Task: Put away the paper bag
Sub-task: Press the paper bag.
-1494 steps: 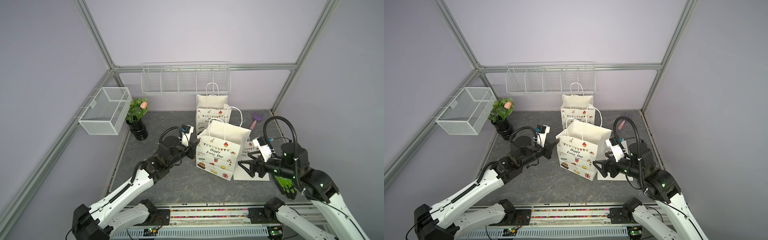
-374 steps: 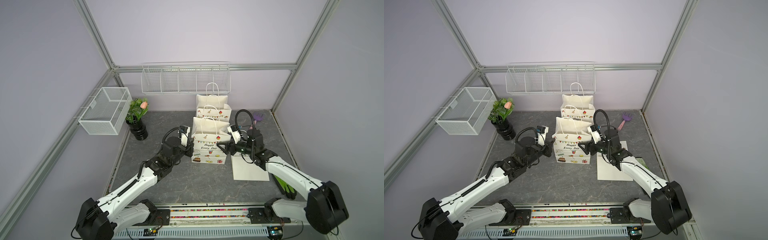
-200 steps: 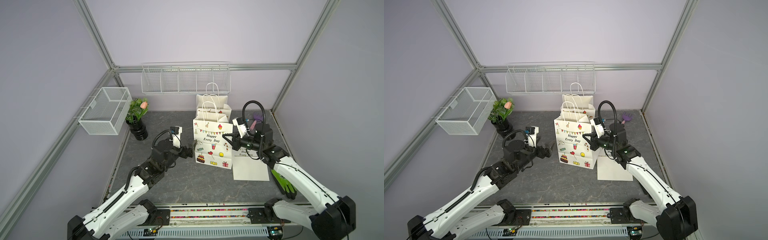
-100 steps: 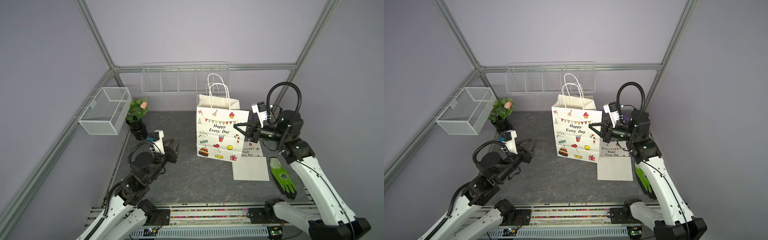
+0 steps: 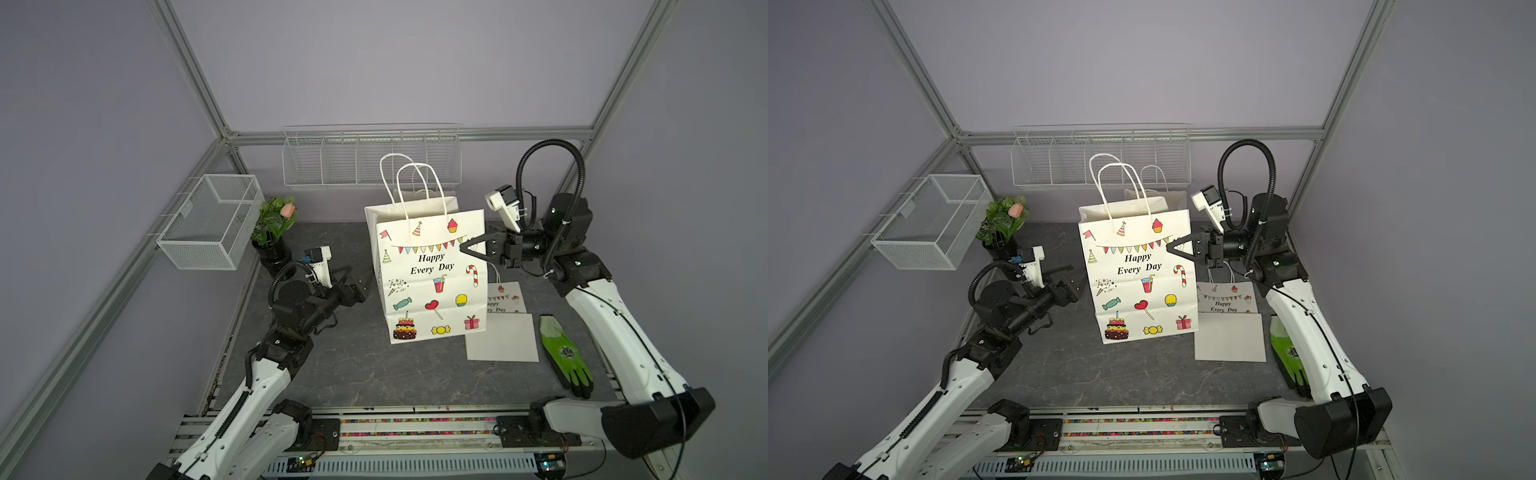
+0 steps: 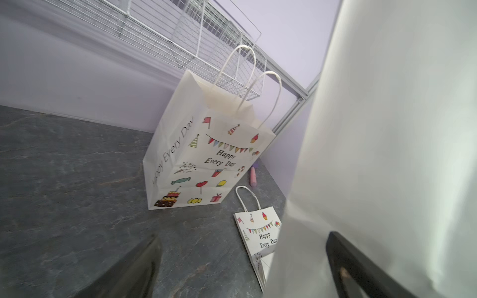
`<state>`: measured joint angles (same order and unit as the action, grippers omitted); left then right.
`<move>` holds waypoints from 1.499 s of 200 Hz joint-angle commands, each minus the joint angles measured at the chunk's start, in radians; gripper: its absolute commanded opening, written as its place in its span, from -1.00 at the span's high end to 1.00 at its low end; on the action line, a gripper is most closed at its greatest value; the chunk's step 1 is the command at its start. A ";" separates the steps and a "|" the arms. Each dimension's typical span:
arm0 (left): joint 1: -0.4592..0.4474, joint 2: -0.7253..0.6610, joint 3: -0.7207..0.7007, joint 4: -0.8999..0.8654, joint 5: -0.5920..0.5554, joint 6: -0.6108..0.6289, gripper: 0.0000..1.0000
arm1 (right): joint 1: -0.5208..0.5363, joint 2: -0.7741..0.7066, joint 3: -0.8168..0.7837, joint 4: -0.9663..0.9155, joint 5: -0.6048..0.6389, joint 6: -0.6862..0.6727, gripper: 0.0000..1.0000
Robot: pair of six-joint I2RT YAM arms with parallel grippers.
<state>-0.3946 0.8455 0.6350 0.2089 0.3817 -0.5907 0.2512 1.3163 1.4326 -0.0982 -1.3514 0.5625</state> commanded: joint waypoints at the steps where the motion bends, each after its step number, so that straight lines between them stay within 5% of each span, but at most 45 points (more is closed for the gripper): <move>1: 0.005 -0.037 -0.020 0.133 0.152 -0.061 -0.99 | -0.001 0.017 0.054 0.044 -0.056 0.054 0.87; 101: 0.006 0.000 -0.003 0.267 0.239 -0.156 -0.99 | 0.080 0.023 0.100 0.048 -0.044 0.089 0.87; 235: -0.016 -0.159 -0.032 0.126 0.323 -0.157 -0.99 | 0.042 -0.026 0.098 0.029 -0.062 0.086 0.87; 300: -0.082 -0.047 -0.006 0.035 0.281 -0.063 -0.99 | 0.054 -0.046 0.111 0.090 -0.062 0.147 0.87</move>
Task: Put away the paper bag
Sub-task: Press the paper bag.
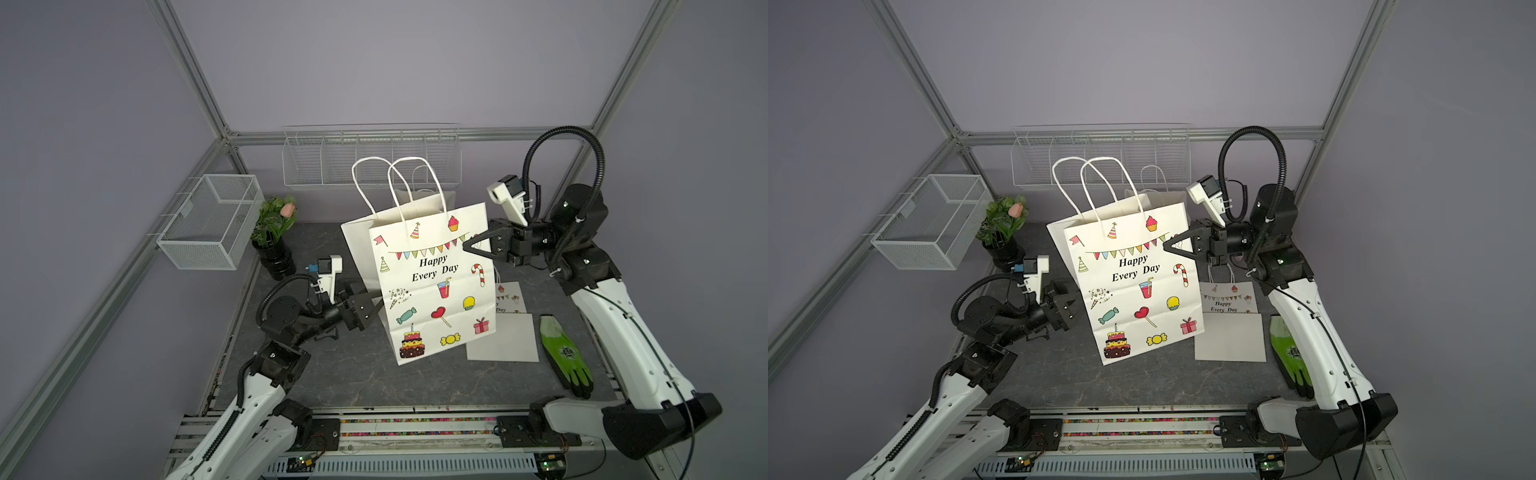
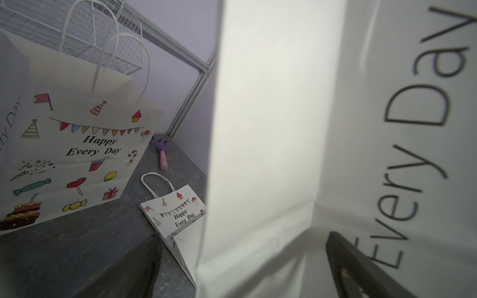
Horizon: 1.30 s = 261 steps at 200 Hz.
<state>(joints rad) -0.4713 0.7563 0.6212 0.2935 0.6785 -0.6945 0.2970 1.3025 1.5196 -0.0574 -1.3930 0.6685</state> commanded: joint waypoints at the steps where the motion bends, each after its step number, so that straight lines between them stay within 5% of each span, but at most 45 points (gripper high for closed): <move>1: -0.007 0.044 0.008 -0.050 -0.016 0.041 -0.99 | 0.008 -0.033 0.024 0.049 -0.021 0.041 0.87; 65: -0.043 0.036 0.011 -0.096 -0.042 0.074 -0.96 | 0.009 -0.028 0.056 0.045 -0.025 0.051 0.87; 118: -0.044 0.050 0.026 -0.095 -0.085 0.090 -0.49 | 0.022 -0.040 0.065 0.052 -0.026 0.063 0.87; 182: -0.044 0.113 0.102 -0.040 -0.083 0.085 -0.43 | 0.045 -0.051 0.047 0.053 -0.024 0.056 0.87; 205: -0.044 0.106 0.107 -0.010 -0.082 0.066 -0.47 | 0.046 -0.058 0.025 0.054 -0.023 0.048 0.87; 234: -0.043 0.068 0.156 -0.030 -0.076 0.069 -0.81 | 0.047 -0.066 -0.007 0.048 -0.026 0.036 0.87; 261: -0.043 0.040 0.210 -0.054 -0.056 0.076 -0.83 | 0.047 -0.078 -0.015 0.045 -0.024 0.032 0.87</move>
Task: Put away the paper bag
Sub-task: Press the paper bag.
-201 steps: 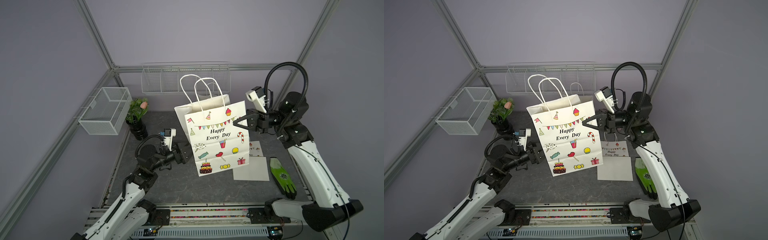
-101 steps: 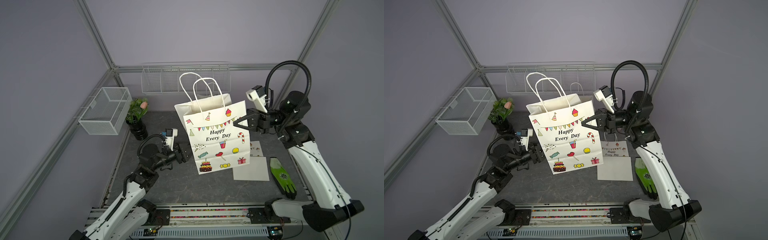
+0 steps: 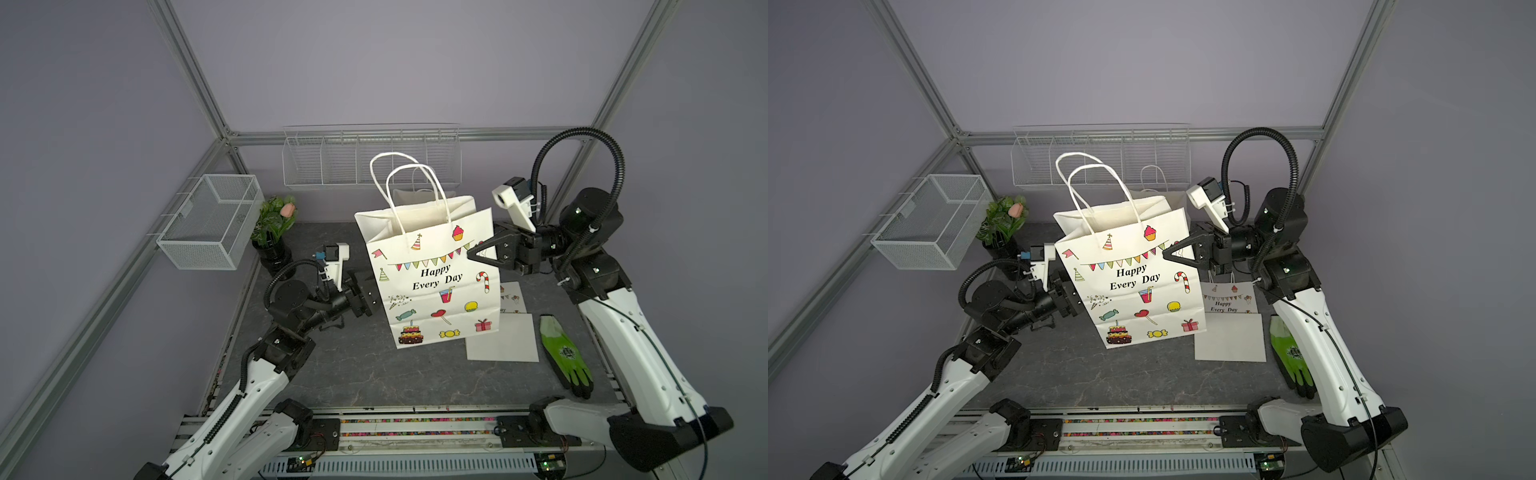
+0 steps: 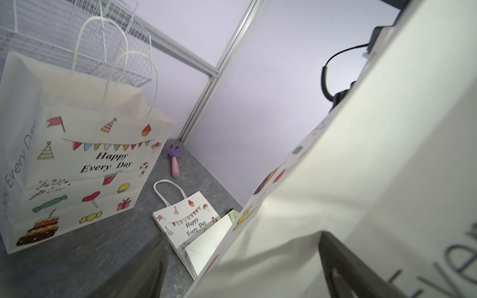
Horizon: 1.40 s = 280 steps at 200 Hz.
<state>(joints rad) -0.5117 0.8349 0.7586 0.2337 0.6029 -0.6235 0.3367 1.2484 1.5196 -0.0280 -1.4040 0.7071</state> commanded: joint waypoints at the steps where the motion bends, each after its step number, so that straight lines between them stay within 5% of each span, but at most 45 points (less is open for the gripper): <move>1: -0.002 -0.038 0.074 0.006 0.021 0.005 -0.83 | 0.007 -0.024 -0.014 0.016 -0.013 -0.006 0.87; 77: -0.003 -0.125 0.117 -0.021 0.082 -0.014 -0.43 | -0.003 -0.040 -0.009 -0.038 0.001 -0.045 0.87; 103: -0.002 -0.167 0.116 0.005 0.140 -0.034 -0.68 | -0.007 -0.040 -0.006 -0.057 0.007 -0.057 0.87; 143: -0.002 -0.188 0.136 0.023 0.199 -0.050 -0.67 | -0.007 -0.046 -0.011 -0.068 0.012 -0.066 0.87; 187: -0.004 -0.177 0.133 0.121 0.231 -0.123 -1.00 | -0.005 -0.020 0.006 -0.188 0.058 -0.142 0.87; 218: -0.004 -0.150 0.143 0.121 0.224 -0.128 -1.00 | 0.029 0.012 0.072 -0.418 0.138 -0.311 0.87; 280: -0.004 -0.086 0.134 0.114 0.192 -0.127 -0.96 | 0.068 0.005 0.095 -0.557 0.317 -0.424 0.87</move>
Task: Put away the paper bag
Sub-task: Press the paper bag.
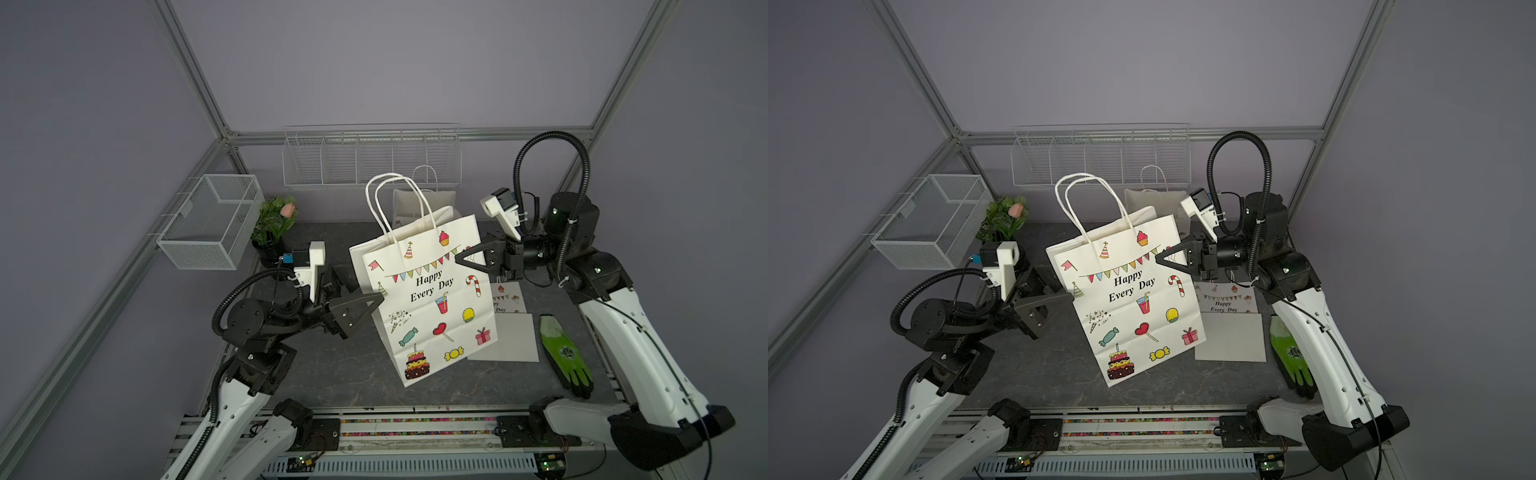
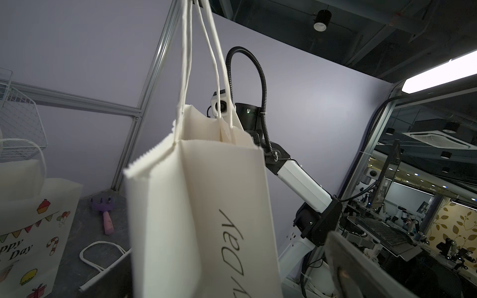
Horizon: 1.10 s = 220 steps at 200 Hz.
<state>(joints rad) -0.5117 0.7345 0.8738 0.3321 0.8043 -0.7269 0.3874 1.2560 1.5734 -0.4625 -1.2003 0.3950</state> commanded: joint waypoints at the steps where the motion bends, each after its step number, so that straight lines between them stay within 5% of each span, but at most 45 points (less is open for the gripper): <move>1: -0.004 0.014 0.018 0.015 -0.010 -0.023 -0.96 | 0.018 -0.003 0.042 -0.125 0.117 -0.115 0.87; 41: -0.004 0.051 0.009 0.015 -0.029 -0.019 -0.91 | 0.039 -0.027 0.022 -0.126 0.241 -0.126 0.87; 108: -0.004 0.068 0.008 -0.005 -0.042 -0.006 -0.37 | 0.049 -0.076 -0.011 -0.119 0.326 -0.138 0.87; 220: -0.004 0.097 0.018 0.005 -0.043 -0.016 -0.27 | 0.113 -0.082 -0.003 -0.192 0.469 -0.212 0.87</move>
<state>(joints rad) -0.5117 0.8303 0.8730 0.3168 0.7570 -0.7277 0.4938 1.1839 1.5719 -0.6418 -0.7685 0.2142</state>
